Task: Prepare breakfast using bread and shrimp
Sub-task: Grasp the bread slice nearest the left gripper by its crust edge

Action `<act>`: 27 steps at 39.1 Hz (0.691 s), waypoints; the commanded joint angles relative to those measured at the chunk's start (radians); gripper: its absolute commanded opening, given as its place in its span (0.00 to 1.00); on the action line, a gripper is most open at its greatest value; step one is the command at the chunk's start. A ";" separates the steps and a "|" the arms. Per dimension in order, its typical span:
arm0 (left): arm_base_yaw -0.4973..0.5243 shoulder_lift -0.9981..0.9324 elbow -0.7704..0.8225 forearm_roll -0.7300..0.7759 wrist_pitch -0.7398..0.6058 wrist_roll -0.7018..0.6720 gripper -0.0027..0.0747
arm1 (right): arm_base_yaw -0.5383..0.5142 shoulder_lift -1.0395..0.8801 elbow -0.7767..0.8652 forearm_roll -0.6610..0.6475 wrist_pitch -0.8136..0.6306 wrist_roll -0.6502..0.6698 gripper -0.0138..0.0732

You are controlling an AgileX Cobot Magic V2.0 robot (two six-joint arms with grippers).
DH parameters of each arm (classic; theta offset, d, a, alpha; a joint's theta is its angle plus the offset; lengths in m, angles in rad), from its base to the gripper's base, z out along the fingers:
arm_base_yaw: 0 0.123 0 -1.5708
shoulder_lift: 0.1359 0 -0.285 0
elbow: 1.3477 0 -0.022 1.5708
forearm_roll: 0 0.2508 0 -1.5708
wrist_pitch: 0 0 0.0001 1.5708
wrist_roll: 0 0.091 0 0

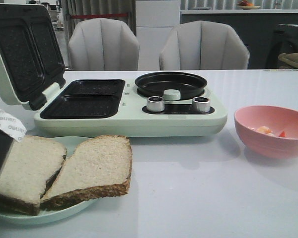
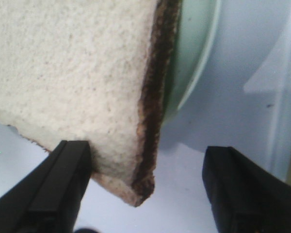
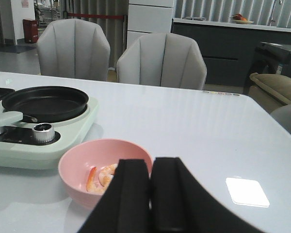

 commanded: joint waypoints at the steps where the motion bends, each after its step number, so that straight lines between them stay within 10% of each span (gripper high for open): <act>1: 0.005 -0.016 -0.024 0.063 0.010 -0.021 0.72 | -0.003 -0.022 -0.016 -0.006 -0.093 0.000 0.33; 27: 0.134 0.071 -0.038 0.236 -0.085 -0.036 0.63 | -0.003 -0.022 -0.016 -0.006 -0.093 0.000 0.33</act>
